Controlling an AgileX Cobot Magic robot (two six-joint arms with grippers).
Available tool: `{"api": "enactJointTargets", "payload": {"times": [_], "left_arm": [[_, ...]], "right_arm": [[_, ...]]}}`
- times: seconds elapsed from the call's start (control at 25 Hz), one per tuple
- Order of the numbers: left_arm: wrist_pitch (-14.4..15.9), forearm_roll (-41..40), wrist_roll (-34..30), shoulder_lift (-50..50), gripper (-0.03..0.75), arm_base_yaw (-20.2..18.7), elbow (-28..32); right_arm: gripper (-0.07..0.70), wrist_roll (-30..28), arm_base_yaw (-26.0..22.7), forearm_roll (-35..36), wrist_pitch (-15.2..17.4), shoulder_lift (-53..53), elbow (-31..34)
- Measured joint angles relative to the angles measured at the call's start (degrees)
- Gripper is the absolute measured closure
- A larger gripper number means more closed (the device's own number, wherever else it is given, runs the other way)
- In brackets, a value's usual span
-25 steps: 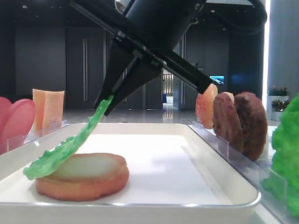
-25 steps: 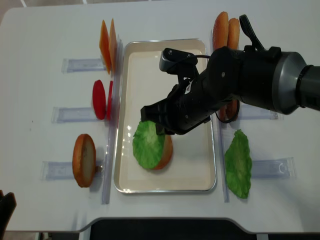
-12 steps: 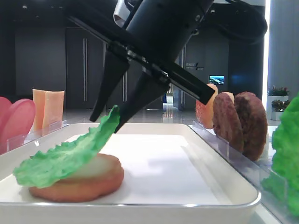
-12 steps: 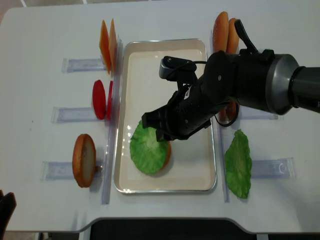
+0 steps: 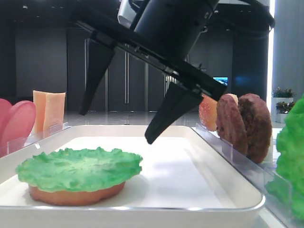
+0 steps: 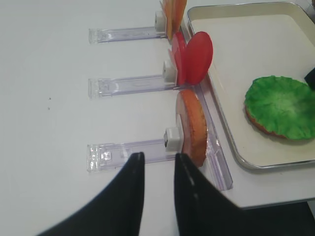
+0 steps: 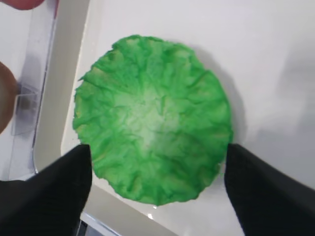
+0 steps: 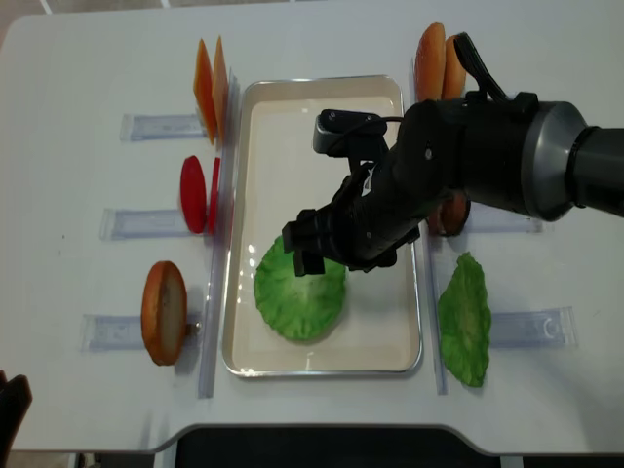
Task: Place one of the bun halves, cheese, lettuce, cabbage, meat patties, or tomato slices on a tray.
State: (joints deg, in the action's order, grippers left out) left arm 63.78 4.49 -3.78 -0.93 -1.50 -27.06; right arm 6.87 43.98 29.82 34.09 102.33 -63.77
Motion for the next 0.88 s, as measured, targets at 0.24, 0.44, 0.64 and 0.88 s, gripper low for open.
{"api": "enactJointTargets", "payload": {"times": [0.24, 0.44, 0.64, 0.88], "left_arm": [[0.0, 0.0, 0.05, 0.0, 0.556, 0.0, 0.0], [0.0, 0.0, 0.05, 0.0, 0.556, 0.0, 0.0], [0.0, 0.0, 0.16, 0.0, 0.556, 0.0, 0.0], [0.0, 0.0, 0.16, 0.0, 0.556, 0.0, 0.0]], "right_arm": [[0.099, 16.57, 0.0, -20.38, 12.61, -2.05, -7.82], [0.099, 21.46, 0.0, -26.74, 24.13, -2.22, -14.32], [0.099, 21.82, 0.0, -29.22, 32.98, -2.22, -20.73], [0.099, 21.12, -2.7, -32.69, 35.48, -2.78, -24.72]]}}
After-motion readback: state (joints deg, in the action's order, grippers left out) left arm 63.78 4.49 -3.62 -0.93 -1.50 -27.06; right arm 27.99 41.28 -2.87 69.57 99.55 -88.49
